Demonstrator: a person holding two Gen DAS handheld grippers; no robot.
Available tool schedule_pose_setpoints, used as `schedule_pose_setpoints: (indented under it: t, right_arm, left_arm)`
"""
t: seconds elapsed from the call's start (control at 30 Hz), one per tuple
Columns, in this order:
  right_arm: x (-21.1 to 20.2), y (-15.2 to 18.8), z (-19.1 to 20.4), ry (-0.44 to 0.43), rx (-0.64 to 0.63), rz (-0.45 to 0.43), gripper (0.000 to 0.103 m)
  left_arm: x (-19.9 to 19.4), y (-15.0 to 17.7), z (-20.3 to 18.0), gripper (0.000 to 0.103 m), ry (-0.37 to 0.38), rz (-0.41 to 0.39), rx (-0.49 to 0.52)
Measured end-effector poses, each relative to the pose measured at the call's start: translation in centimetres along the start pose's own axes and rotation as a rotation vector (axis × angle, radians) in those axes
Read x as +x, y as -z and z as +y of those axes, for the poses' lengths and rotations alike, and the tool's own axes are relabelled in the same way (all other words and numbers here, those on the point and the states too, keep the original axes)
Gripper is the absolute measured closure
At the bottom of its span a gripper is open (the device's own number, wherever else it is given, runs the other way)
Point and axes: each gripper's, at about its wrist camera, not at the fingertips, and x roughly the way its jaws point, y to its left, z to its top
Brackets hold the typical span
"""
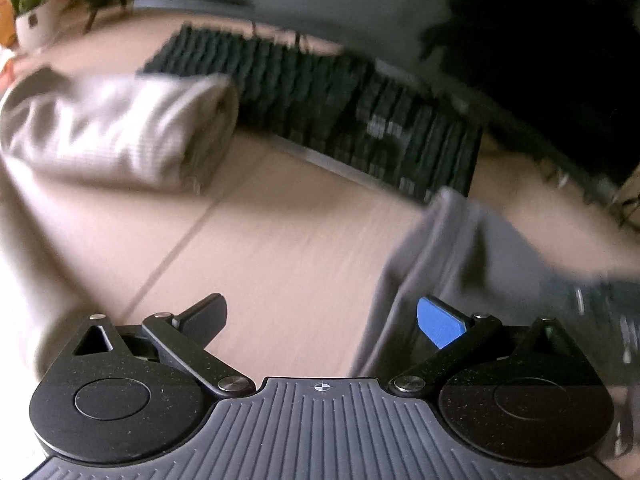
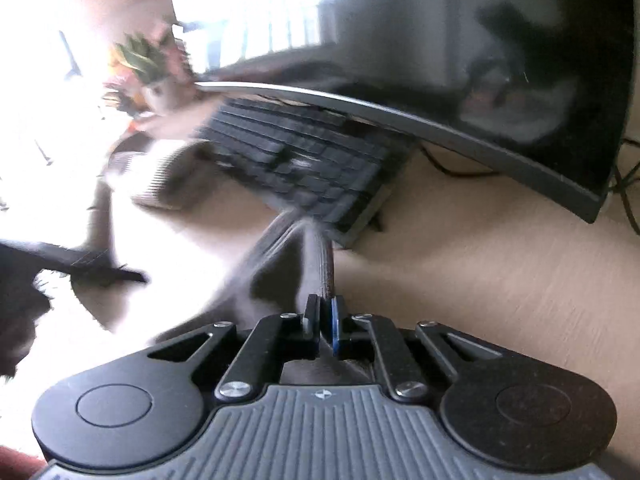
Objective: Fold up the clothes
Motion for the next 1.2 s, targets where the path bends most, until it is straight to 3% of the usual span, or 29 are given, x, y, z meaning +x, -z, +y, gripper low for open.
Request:
schedule_pose_setpoints:
  t: [0.17,0.3,0.37,0.43,0.47,0.5,0.53,0.6,0.73,0.83,0.87,0.9,1.0,1.1,1.2]
  right_arm:
    - [-0.4,5.4,3.2,-0.1,0.023,0.123,0.09]
    - [-3.3,7.2,2.3,-0.036,0.133,0.064,0.087]
    - [-5.6,7.7,0.7,0.061,0.203,0.008,0.078]
    - [-7.0,8.0,-1.7,0.21,0.29,-0.038,0.066]
    - [-7.6,8.1,-3.0,0.293,0.337,-0.06,0.054]
    - [-8.3,8.1,-4.3,0.377,0.384,-0.082,0.04]
    - [-8.9,8.2,-5.6,0.46,0.431,-0.104,0.038]
    - [-9.7,8.3,-8.2,0.604,0.528,-0.141,0.038]
    - [-7.8,7.2,-11.6,0.738,0.665,-0.144,0.038]
    - [-5.4,6.2,-13.1,0.83,0.683,-0.082,0.039]
    - [-4.3,6.2,-13.4,0.855,0.678,-0.056,0.046]
    - [-3.5,6.3,-13.4,0.871,0.664,-0.036,0.063]
    - [-4.2,6.1,-13.0,0.865,0.652,-0.042,0.084]
    - [-7.1,5.6,-11.9,0.862,0.68,-0.13,0.092]
    - [-10.9,5.8,-10.1,0.862,0.714,-0.234,0.091]
  left_arm:
    - [-1.1,-2.5,-1.8,0.0,0.112,-0.067,0.048]
    - [-1.3,-2.2,-5.2,0.0,0.265,-0.061,0.178]
    - [-0.8,-1.0,-7.0,0.0,0.349,-0.024,0.263]
    - [0.3,0.9,-8.3,0.0,0.382,0.045,0.355]
    - [0.8,1.8,-8.9,0.0,0.398,0.079,0.401]
    - [1.6,2.5,-9.1,0.0,0.388,0.107,0.43]
    - [2.3,3.2,-9.3,0.0,0.377,0.135,0.459]
    - [4.0,4.2,-9.0,0.0,0.342,0.201,0.471]
    - [4.9,4.2,-8.4,0.0,0.367,0.216,0.473]
    - [5.2,4.0,-8.1,0.0,0.391,0.218,0.474]
    - [5.2,4.0,-8.1,0.0,0.399,0.217,0.479]
    - [5.2,4.0,-7.9,0.0,0.409,0.213,0.484]
    - [5.0,4.0,-7.6,0.0,0.442,0.212,0.494]
    - [5.2,3.5,-7.7,0.0,0.466,0.223,0.523]
    - [5.6,3.1,-8.0,0.0,0.482,0.237,0.562]
